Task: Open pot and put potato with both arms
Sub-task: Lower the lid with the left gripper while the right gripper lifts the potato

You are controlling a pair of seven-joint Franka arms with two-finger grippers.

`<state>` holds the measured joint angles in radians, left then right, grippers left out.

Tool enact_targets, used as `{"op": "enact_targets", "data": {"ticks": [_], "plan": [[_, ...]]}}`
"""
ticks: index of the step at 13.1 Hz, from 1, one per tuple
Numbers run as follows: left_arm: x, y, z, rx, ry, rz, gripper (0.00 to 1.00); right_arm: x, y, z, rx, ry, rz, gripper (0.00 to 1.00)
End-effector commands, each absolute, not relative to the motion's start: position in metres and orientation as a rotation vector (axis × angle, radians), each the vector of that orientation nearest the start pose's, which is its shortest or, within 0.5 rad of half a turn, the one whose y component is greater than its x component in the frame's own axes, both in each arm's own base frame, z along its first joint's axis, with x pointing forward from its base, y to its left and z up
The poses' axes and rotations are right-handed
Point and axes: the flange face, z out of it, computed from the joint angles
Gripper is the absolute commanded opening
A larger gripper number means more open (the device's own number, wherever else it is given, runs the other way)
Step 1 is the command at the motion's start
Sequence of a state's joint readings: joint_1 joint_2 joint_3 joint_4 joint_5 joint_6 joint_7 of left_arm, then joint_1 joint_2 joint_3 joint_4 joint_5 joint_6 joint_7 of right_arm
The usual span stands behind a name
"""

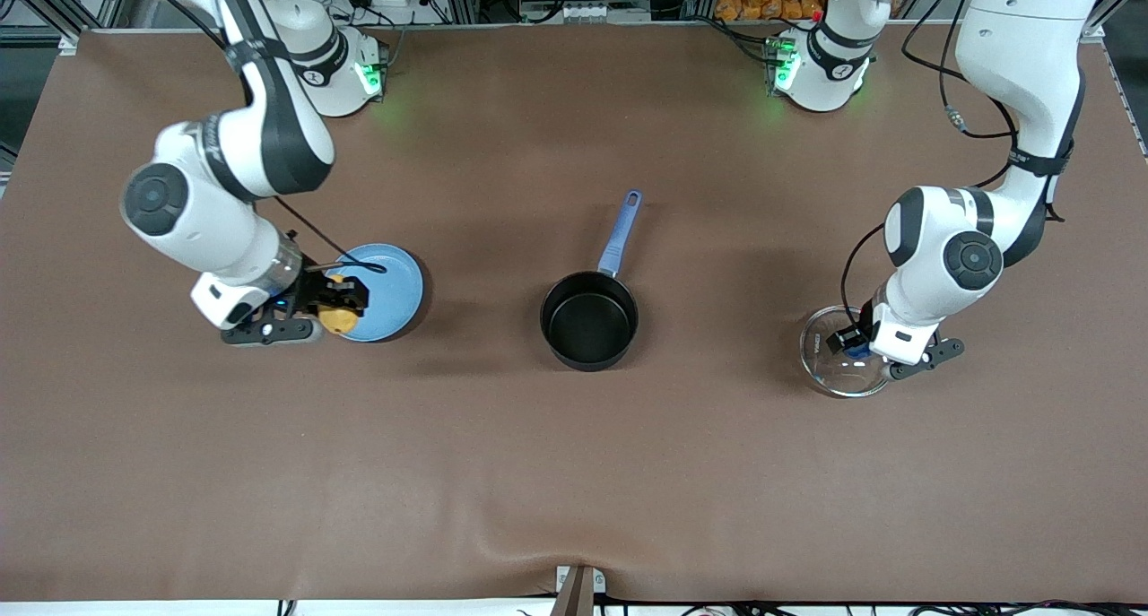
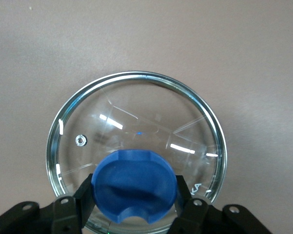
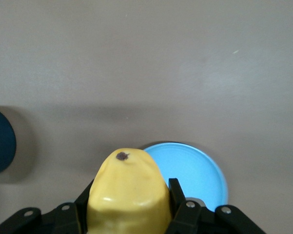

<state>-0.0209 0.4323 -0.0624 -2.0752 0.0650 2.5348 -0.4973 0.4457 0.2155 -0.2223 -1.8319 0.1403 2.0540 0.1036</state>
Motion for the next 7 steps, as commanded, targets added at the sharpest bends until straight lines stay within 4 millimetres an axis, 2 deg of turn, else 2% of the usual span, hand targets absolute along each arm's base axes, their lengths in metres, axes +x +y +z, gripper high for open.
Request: {"op": "enact_targets", "data": {"ticks": [1,2,3,4,6,7], "plan": [[0.589,-0.046,0.219,-3.083,-0.537,-0.074,0.13,0.619,0.191,0.454,-3.135,-0.17,-0.002,0.0],[0.59,-0.046,0.219,-3.084,-0.534,-0.073,0.38,0.621,0.209,0.454,-3.137,-0.18,-0.013,0.0],[0.591,-0.046,0.22,-3.084,-0.53,-0.076,0.76,0.619,0.234,0.451,-3.139,-0.183,-0.018,0.0],[0.594,-0.046,0.225,-3.085,-0.533,-0.09,1.0,0.617,0.262,0.445,-3.14,-0.148,-0.017,0.0],[0.596,-0.048,0.246,-3.084,-0.535,-0.112,1.0,0.612,0.314,0.429,-3.152,-0.081,-0.025,0.0],[0.6,-0.05,0.267,-3.082,-0.532,-0.128,1.0,0.608,0.338,0.42,-3.162,-0.067,-0.03,0.0]]}}
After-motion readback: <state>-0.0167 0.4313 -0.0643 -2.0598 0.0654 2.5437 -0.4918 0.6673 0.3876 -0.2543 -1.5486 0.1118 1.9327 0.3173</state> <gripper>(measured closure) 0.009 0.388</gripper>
